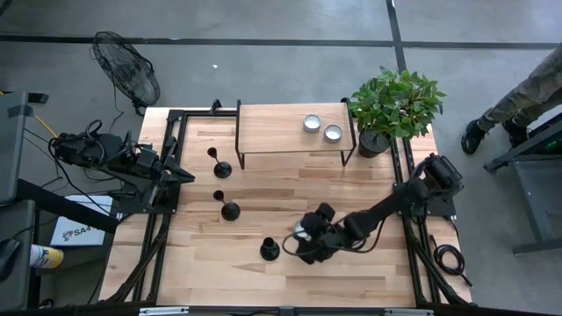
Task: Pick & Place candle stick holders
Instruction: Put the blue scented candle on the shelf
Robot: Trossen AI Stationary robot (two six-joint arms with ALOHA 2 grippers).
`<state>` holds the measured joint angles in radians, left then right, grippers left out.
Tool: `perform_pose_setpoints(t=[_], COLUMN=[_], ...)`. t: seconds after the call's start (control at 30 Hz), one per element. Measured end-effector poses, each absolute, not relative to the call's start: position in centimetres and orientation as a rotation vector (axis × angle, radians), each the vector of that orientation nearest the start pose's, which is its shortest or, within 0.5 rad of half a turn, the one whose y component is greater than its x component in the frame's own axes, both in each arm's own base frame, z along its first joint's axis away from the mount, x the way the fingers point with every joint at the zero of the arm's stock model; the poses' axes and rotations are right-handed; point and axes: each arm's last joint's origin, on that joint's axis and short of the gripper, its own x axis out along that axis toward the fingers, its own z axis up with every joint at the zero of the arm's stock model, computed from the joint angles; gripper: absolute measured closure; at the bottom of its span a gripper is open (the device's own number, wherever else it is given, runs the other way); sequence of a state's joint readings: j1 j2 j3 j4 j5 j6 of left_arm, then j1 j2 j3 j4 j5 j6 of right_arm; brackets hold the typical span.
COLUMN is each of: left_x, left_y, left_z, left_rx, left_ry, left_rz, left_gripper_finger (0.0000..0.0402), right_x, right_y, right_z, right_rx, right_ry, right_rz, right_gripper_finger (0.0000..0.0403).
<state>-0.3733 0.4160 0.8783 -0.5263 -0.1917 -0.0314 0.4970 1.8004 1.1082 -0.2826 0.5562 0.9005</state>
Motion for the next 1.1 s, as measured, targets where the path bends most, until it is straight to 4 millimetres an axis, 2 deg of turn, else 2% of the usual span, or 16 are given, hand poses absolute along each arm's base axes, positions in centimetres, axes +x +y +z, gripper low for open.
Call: perform_pose_setpoints(t=[0.3,0.57,0.83,1.1], left_x=[6.4,6.4,6.4,6.4], left_y=[-1.9,-1.9,-1.9,-1.9], left_z=[36.7,36.7,36.7,36.7], left_rx=[-0.013,-0.013,-0.013,-0.013], left_ry=[0.065,0.064,0.064,0.064], left_rz=[-0.181,-0.181,-0.181,-0.181], left_gripper_finger=[0.0376,0.0376,0.0376,0.0376], right_x=[34.8,36.0,36.9,37.6], right_y=[13.4,11.4,8.7,4.9], right_z=[22.6,26.6,27.9,28.3], right_rx=[0.404,0.450,0.466,0.511], right_ry=[0.679,0.529,0.461,0.486], right_rz=[-0.602,-0.783,-0.872,-0.941], right_gripper_finger=[0.0106,0.0106,0.0106,0.0106])
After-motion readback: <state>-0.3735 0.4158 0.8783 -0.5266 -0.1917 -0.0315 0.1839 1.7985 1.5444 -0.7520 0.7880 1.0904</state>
